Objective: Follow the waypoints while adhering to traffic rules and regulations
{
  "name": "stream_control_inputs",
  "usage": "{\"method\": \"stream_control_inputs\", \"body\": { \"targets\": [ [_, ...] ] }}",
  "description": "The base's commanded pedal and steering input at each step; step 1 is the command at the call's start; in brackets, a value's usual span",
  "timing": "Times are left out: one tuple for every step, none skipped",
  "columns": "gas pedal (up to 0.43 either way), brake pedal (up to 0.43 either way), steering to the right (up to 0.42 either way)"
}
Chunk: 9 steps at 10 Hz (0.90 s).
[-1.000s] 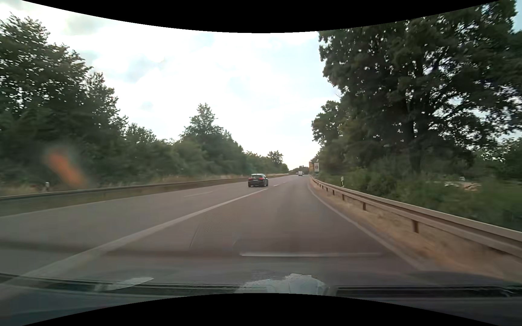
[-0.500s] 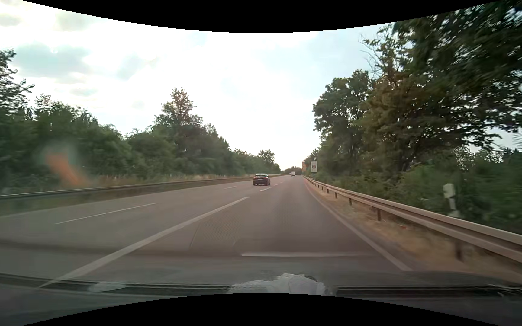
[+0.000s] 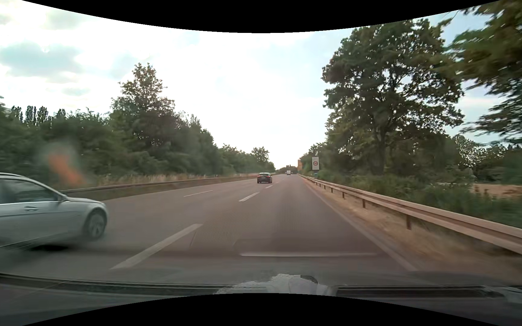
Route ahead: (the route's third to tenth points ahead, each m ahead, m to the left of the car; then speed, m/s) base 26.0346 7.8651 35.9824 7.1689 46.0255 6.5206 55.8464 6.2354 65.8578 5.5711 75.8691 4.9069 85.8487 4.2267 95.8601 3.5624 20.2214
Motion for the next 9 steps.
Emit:
{"method": "stream_control_inputs", "body": {
  "targets": [
    [0.378,0.000,0.010],
    [0.378,0.000,0.008],
    [0.378,0.000,0.005],
    [0.378,0.000,0.005],
    [0.378,0.000,0.005],
    [0.378,0.000,0.005],
    [0.378,0.000,0.005],
    [0.378,0.000,0.005],
    [0.390,0.000,0.005]
  ]
}}
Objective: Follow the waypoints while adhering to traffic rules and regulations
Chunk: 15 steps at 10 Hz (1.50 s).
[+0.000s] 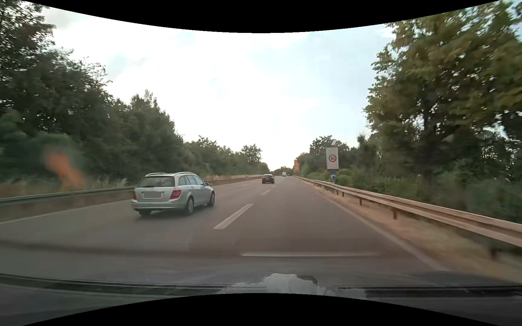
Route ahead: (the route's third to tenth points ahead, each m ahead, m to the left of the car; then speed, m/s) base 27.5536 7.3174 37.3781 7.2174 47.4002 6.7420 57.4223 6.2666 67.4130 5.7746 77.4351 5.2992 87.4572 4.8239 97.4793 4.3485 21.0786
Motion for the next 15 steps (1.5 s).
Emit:
{"method": "stream_control_inputs", "body": {
  "targets": [
    [0.390,0.000,0.005],
    [0.390,0.000,0.004],
    [0.390,0.000,0.003],
    [0.390,0.000,0.002],
    [0.390,0.000,0.000],
    [0.378,0.000,0.000],
    [0.378,0.000,-0.001],
    [0.378,0.000,-0.001],
    [0.378,0.000,-0.001],
    [0.370,0.000,-0.001],
    [0.358,0.000,-0.001],
    [0.331,0.000,-0.001],
    [0.319,0.000,-0.002],
    [0.311,0.000,-0.002],
    [0.311,0.000,-0.001]
  ]
}}
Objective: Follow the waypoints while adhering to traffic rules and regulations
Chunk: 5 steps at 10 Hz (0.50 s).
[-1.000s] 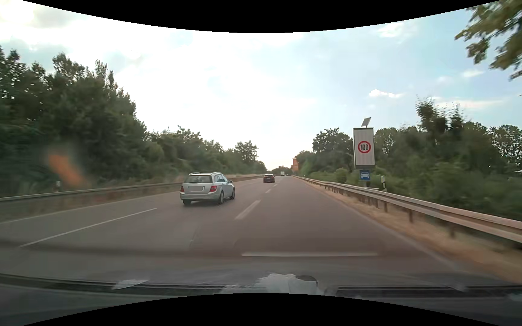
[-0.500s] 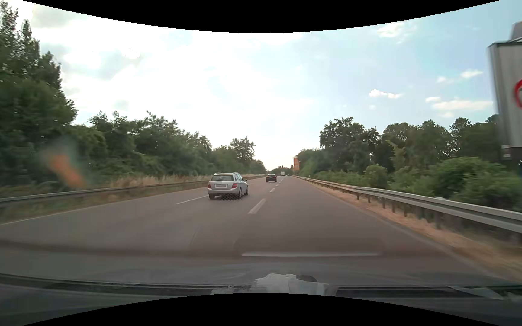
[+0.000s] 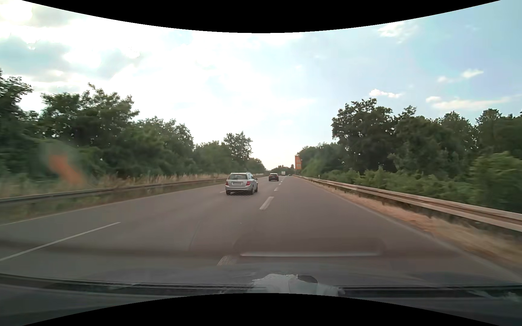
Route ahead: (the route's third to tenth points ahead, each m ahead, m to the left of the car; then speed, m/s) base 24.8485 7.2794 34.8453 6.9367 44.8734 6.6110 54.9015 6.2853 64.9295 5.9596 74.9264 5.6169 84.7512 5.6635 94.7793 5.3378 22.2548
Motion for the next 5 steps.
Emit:
{"method": "stream_control_inputs", "body": {
  "targets": [
    [0.299,0.000,-0.002],
    [0.299,0.000,-0.002],
    [0.299,0.000,-0.002],
    [0.299,0.000,-0.002],
    [0.299,0.000,-0.002]
  ]
}}
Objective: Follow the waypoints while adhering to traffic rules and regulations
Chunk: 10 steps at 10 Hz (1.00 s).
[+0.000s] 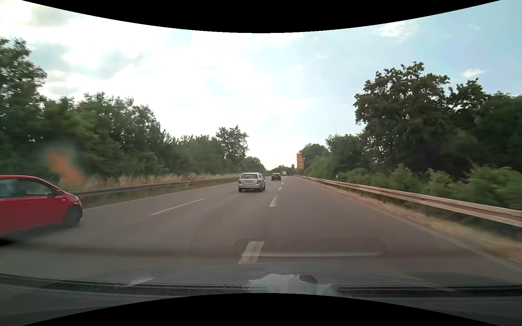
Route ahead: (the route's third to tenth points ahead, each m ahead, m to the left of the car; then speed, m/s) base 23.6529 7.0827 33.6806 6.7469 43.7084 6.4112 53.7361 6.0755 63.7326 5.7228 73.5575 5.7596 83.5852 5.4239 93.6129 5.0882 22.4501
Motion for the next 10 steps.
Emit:
{"method": "stream_control_inputs", "body": {
  "targets": [
    [0.299,0.000,-0.002],
    [0.299,0.000,-0.002],
    [0.299,0.000,-0.002],
    [0.299,0.000,-0.002],
    [0.287,0.000,-0.002],
    [0.280,0.000,-0.002],
    [0.280,0.000,-0.001],
    [0.280,0.000,-0.001],
    [0.280,0.000,-0.001],
    [0.280,0.000,0.000]
  ]
}}
